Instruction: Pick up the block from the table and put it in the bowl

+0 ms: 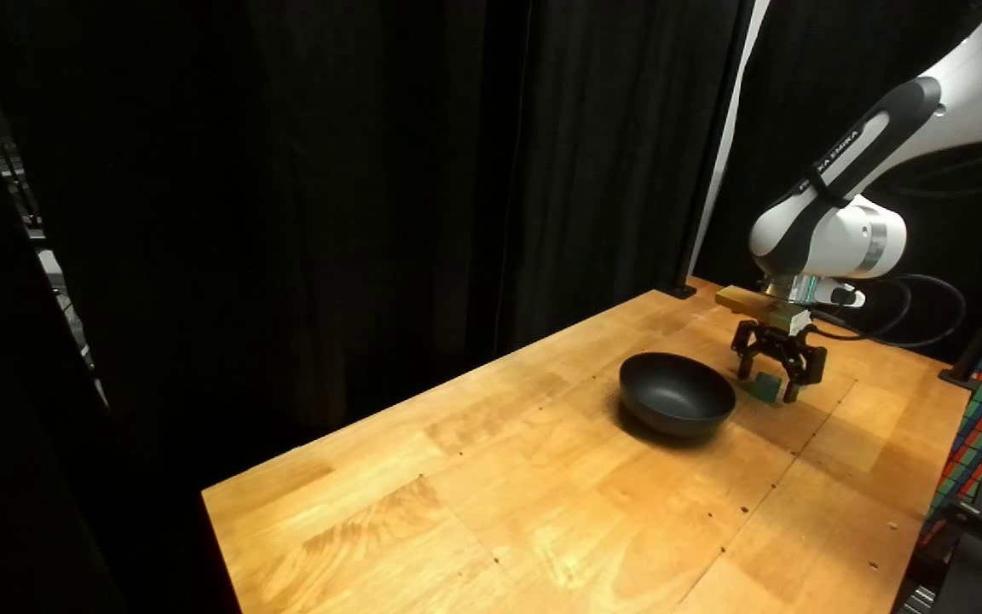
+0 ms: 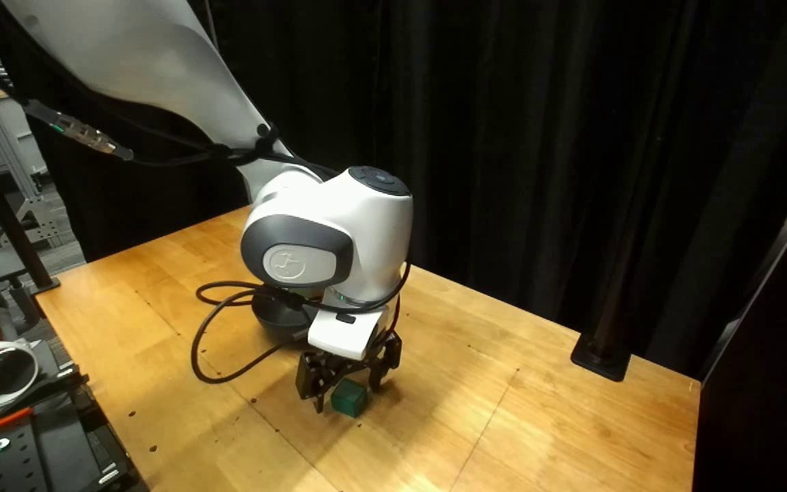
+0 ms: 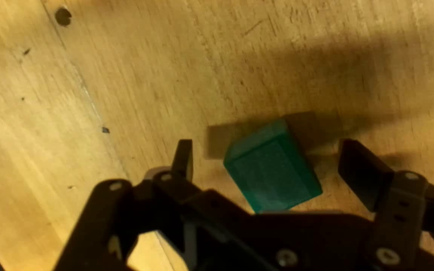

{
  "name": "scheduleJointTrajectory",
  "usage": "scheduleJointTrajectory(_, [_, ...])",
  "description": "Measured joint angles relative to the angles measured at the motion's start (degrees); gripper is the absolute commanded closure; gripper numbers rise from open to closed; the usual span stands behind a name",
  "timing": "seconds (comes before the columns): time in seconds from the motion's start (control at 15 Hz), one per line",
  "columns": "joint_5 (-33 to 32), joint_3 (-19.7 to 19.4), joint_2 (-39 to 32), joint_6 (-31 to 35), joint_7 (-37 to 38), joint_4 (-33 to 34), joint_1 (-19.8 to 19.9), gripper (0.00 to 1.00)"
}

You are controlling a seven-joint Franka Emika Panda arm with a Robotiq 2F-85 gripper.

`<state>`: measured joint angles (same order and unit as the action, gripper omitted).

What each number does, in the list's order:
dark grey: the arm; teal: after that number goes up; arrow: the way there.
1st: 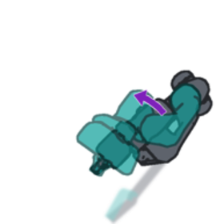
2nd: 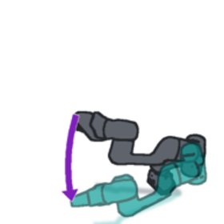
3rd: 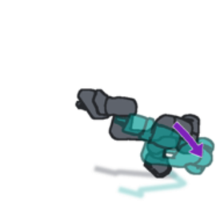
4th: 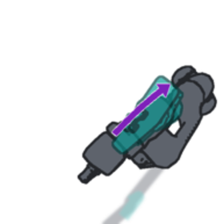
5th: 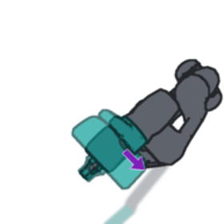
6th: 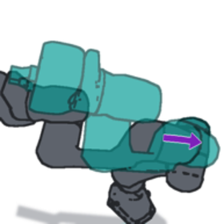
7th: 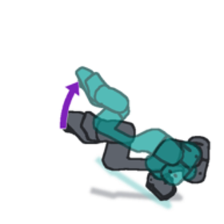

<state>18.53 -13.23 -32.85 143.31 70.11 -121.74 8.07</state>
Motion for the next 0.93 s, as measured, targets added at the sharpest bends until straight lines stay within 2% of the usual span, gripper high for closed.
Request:
scheduleJointTrajectory(0.4, [0.0,0.0,-1.2,0.08,0.0,2.77,0.08,0.8])
scheduleJointTrajectory(0.73, [0.0,0.74,-0.61,-0.01,-0.24,2.77,0.04,0.82])
scheduleJointTrajectory(0.93, [0.0,2.31,3.06,0.03,-1.2,0.95,-0.72,0.82])
